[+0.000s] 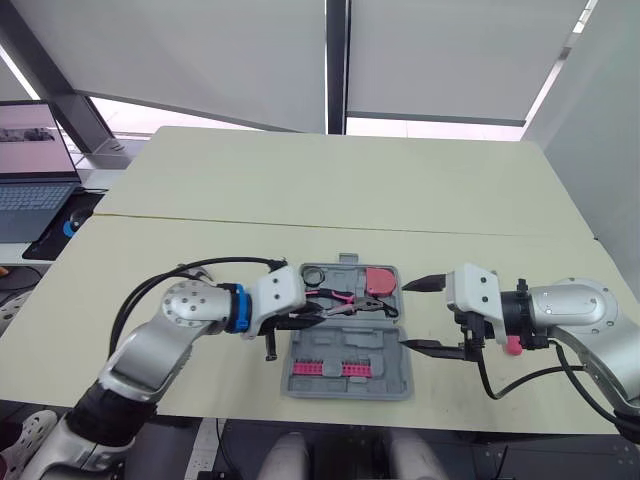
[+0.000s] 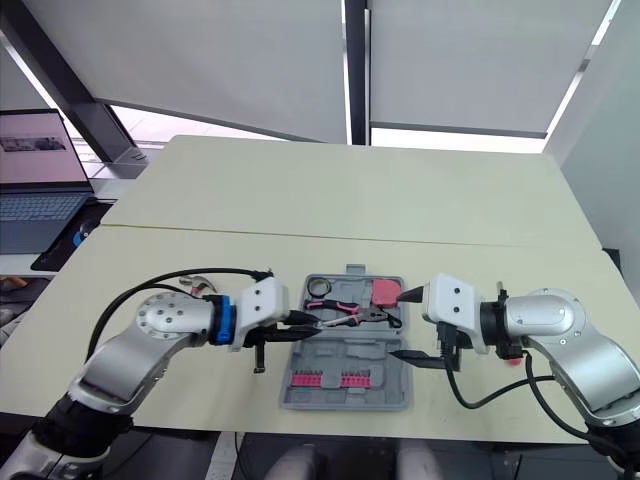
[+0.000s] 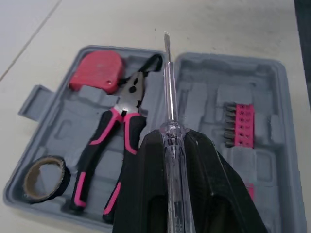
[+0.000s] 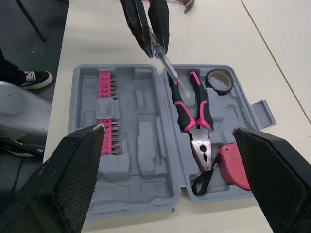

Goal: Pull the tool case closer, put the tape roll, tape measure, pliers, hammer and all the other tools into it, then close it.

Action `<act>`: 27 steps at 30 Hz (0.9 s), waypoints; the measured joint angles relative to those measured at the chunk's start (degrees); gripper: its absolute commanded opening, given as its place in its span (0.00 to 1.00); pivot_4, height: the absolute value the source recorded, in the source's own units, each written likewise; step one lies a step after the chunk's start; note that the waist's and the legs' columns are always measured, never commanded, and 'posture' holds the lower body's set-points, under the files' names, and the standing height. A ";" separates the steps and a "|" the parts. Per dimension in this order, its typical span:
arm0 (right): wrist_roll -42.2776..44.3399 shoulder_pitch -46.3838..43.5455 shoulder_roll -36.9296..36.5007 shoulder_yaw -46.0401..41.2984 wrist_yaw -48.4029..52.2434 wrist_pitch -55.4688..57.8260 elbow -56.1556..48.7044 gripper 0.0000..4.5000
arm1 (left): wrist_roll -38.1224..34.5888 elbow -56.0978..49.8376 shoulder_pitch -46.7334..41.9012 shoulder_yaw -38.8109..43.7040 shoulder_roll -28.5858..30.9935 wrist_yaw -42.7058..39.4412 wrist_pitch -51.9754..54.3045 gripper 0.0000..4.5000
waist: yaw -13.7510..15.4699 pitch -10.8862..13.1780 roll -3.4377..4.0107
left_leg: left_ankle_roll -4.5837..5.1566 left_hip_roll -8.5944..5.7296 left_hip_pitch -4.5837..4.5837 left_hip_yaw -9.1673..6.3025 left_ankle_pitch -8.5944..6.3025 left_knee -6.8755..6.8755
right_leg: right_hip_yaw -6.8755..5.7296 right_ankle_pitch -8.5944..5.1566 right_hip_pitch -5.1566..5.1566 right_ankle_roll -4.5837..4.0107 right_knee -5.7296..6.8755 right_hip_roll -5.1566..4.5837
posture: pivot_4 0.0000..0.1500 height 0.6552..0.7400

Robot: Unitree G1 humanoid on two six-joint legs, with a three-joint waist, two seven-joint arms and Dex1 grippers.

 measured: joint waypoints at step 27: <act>-1.34 1.95 -0.42 1.07 -1.51 0.53 -1.39 1.00 | 15.22 10.31 -5.02 -10.49 -5.64 -1.03 -3.80 0.05 | 0.20 0.00 -0.01 | 0.00 0.00 -0.02 -0.07 0.00 0.07 | -0.03 0.00 0.01 0.01 0.02 0.04 | 1.00 1.00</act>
